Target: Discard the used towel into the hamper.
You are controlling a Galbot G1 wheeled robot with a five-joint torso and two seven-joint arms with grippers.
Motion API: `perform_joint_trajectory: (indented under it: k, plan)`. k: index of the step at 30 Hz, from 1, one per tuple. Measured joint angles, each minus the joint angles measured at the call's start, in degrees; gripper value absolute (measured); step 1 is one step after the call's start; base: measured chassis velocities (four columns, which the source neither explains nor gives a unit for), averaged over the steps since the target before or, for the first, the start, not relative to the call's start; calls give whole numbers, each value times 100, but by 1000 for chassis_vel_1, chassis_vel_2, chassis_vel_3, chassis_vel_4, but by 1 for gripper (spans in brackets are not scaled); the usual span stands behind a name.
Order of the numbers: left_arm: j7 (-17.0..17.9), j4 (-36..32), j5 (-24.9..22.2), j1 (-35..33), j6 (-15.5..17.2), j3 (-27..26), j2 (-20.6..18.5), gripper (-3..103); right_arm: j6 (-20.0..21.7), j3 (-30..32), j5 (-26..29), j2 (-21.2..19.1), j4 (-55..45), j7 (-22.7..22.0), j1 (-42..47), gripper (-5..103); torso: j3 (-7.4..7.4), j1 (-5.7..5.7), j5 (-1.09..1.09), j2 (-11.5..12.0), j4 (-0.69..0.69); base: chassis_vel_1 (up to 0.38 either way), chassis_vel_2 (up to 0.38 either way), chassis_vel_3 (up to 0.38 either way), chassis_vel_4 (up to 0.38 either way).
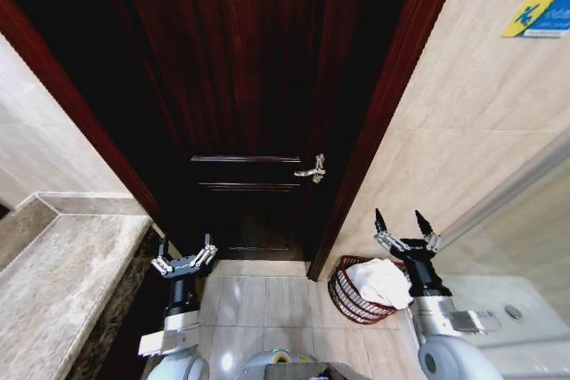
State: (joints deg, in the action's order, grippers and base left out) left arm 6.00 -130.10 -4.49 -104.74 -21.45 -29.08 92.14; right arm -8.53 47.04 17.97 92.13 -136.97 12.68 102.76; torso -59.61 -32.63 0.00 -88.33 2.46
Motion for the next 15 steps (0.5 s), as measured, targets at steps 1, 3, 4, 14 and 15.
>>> perform_joint_trajectory:
  k: [1, 3, 4, 14, 15]
  plan:
    - [0, 0, 0, 0, 0, 0, 0, 100, 0, 0, 0, 0, 0, 0, 0, 100, 0, 0, 0, 0, 0, 0, 0, 0, 0]
    - [0, 0, 0, 0, 0, 0, 0, 100, 0, 0, 0, 0, 0, 0, 0, 100, 0, 0, 0, 0, 0, 0, 0, 0, 0]
    - [0, 0, 0, 0, 0, 0, 0, 100, 0, 0, 0, 0, 0, 0, 0, 100, 0, 0, 0, 0, 0, 0, 0, 0, 0]
    - [0, 0, 0, 0, 0, 0, 0, 100, 0, 0, 0, 0, 0, 0, 0, 100, 0, 0, 0, 0, 0, 0, 0, 0, 0]
    - [0, 0, 0, 0, 0, 0, 0, 100, 0, 0, 0, 0, 0, 0, 0, 100, 0, 0, 0, 0, 0, 0, 0, 0, 0]
